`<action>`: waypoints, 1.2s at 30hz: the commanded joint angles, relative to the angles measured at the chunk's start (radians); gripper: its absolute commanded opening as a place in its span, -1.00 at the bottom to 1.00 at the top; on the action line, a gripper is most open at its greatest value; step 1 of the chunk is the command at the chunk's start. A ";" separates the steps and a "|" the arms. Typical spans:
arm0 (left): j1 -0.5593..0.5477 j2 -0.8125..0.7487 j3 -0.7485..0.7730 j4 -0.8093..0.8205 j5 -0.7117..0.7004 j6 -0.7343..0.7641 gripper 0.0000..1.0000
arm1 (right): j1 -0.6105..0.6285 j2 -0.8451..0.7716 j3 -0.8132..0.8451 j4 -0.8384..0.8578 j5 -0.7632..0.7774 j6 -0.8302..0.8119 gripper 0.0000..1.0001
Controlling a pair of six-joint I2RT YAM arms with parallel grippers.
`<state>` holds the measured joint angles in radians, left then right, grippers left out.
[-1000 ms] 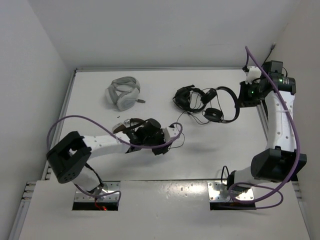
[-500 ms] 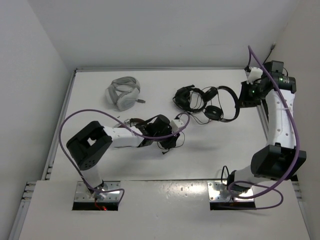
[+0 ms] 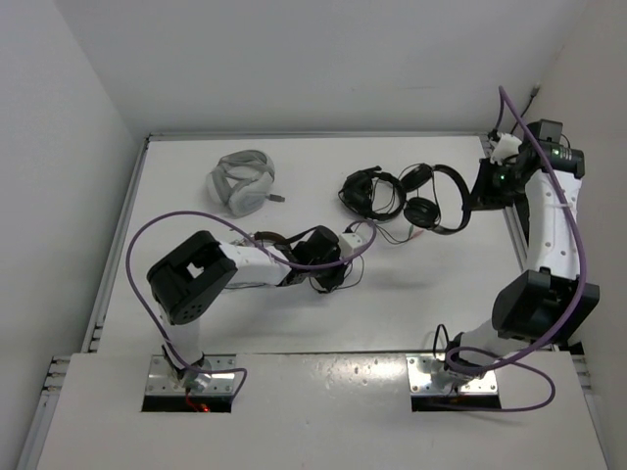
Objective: Wrap the headphones
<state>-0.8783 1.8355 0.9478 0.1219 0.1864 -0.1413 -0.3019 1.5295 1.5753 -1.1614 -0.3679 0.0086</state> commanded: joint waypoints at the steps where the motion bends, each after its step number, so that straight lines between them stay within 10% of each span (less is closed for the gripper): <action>1: -0.007 0.004 0.020 0.027 -0.036 -0.021 -0.82 | -0.017 0.004 0.045 0.017 -0.069 0.039 -1.00; 5: -0.007 -0.005 0.000 0.027 -0.047 -0.032 -0.33 | -0.017 0.004 0.045 0.017 -0.069 0.039 -1.00; 13: -0.016 0.004 0.009 0.027 -0.070 -0.032 -0.23 | 0.001 -0.015 0.035 0.017 -0.069 0.039 -1.00; 20: -0.060 0.057 0.062 -0.028 -0.110 -0.006 -1.00 | 0.010 -0.015 0.017 0.035 -0.011 0.062 -1.00; 36: -0.110 -0.423 0.048 -0.160 0.488 0.233 -1.00 | 0.144 0.043 0.025 0.169 0.337 0.402 -1.00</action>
<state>-0.9646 1.4391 0.9463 0.0090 0.5255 0.0399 -0.1940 1.5555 1.5433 -1.0531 -0.0994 0.3172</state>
